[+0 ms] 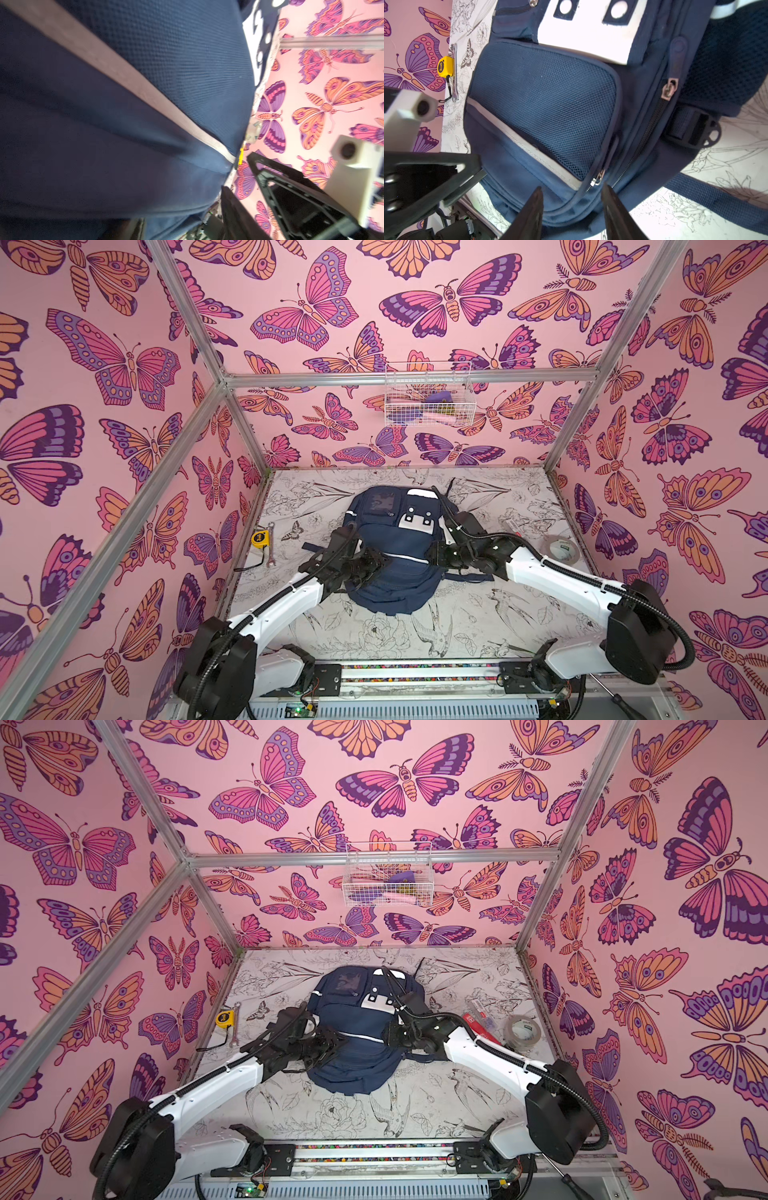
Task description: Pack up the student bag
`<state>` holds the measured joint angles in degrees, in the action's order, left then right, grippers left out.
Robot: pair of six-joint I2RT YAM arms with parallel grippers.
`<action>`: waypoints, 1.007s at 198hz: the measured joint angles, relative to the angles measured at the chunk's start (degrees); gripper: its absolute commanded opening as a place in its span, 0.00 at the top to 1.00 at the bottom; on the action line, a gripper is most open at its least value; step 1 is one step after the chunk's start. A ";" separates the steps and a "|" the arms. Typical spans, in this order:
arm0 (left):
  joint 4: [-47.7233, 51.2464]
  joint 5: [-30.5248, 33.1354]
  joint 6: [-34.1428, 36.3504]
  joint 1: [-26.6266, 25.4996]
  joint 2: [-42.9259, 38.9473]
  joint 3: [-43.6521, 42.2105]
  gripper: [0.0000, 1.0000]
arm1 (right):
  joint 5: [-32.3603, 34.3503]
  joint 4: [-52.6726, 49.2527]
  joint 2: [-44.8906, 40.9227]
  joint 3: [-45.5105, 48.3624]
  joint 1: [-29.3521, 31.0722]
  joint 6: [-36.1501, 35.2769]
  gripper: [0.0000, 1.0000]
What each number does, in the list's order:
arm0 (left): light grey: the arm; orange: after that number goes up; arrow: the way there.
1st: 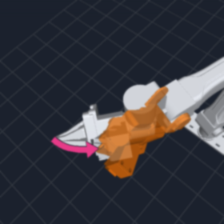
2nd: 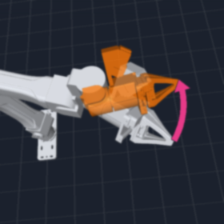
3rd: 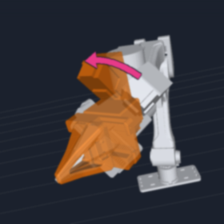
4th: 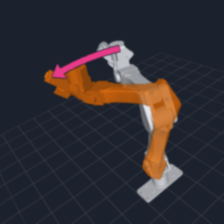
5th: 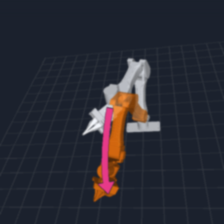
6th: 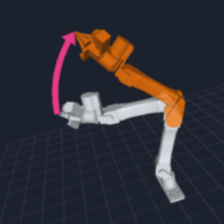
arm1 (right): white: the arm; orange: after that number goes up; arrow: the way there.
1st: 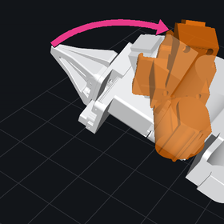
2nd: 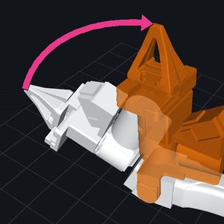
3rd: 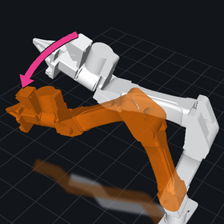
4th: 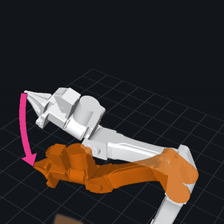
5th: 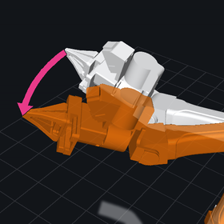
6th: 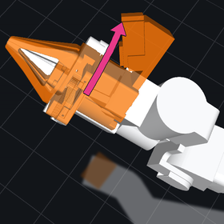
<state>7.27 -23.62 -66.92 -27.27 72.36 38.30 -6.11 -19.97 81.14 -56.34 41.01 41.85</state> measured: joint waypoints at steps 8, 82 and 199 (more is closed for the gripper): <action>-0.37 -0.15 -0.15 -0.02 1.46 0.13 0.56 | 0.00 -0.04 -0.39 0.11 0.00 0.04 0.51; -4.48 -0.96 -3.13 1.38 4.98 0.63 1.00 | 1.33 -0.28 -2.82 -0.74 -3.43 -7.19 0.43; -11.78 -4.55 -10.03 2.25 2.19 -0.07 1.00 | -25.57 8.90 16.46 -5.99 -17.07 -11.89 0.41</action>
<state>-4.51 -28.16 -76.95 -25.02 74.54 38.24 -31.68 -11.07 97.60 -62.33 23.94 29.95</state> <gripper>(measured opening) 0.061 0.583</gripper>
